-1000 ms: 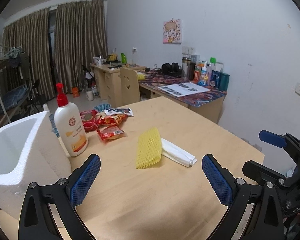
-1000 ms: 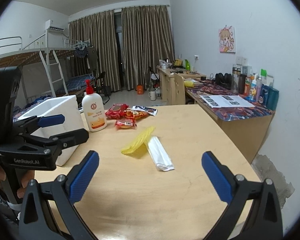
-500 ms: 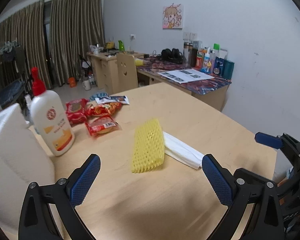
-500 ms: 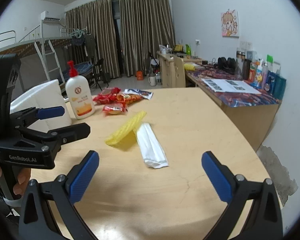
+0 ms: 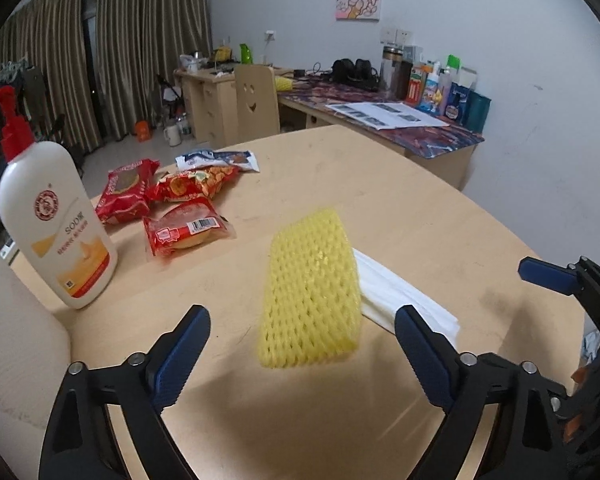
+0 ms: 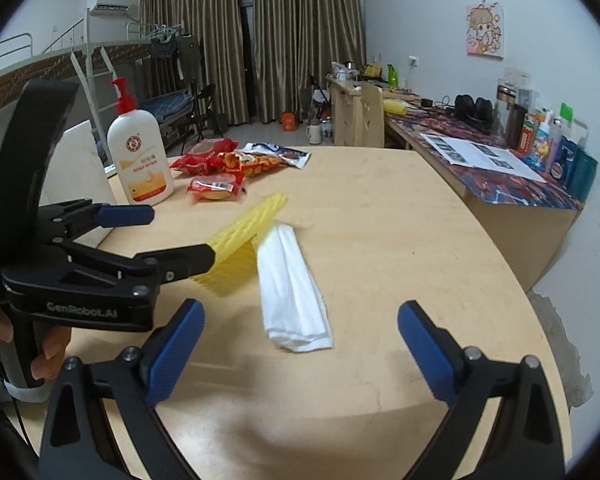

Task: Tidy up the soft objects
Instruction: 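Move both grippers toward the yellow foam net and white cloth, then grasp the yellow foam net with the left gripper and lift it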

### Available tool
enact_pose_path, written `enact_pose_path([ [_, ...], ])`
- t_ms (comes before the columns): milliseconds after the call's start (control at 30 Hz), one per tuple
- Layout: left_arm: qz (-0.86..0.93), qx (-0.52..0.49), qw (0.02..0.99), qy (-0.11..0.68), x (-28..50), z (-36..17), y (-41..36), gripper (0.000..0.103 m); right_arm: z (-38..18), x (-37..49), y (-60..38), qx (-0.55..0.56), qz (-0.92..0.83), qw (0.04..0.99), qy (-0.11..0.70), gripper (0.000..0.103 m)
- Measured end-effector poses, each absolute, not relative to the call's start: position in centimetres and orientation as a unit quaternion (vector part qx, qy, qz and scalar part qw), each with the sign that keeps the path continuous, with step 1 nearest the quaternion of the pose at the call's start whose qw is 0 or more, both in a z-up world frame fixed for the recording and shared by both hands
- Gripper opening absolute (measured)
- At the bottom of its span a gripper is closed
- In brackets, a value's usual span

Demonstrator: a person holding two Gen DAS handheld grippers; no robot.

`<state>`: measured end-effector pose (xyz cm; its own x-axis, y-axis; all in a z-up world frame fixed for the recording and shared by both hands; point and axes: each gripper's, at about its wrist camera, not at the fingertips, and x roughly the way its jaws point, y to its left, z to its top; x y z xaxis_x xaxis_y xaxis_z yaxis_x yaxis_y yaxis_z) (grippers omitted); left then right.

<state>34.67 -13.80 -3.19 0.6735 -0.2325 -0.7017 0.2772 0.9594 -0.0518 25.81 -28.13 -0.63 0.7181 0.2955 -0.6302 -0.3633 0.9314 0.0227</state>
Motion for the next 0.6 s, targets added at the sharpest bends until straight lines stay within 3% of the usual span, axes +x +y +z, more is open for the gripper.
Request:
enact_pose_path([
  [167, -0.137, 0.028, 0.906, 0.400, 36.2, -4.2, -14.0, 0.083, -0.9, 26.9, -28.1, -0.051, 0.181, 0.922, 0.339, 0.099],
  [600, -0.162, 0.037, 0.887, 0.430, 37.7, -6.1, -15.1, 0.050, -1.4, 28.2, -28.5, -0.054, 0.176, 0.918, 0.352, 0.099],
])
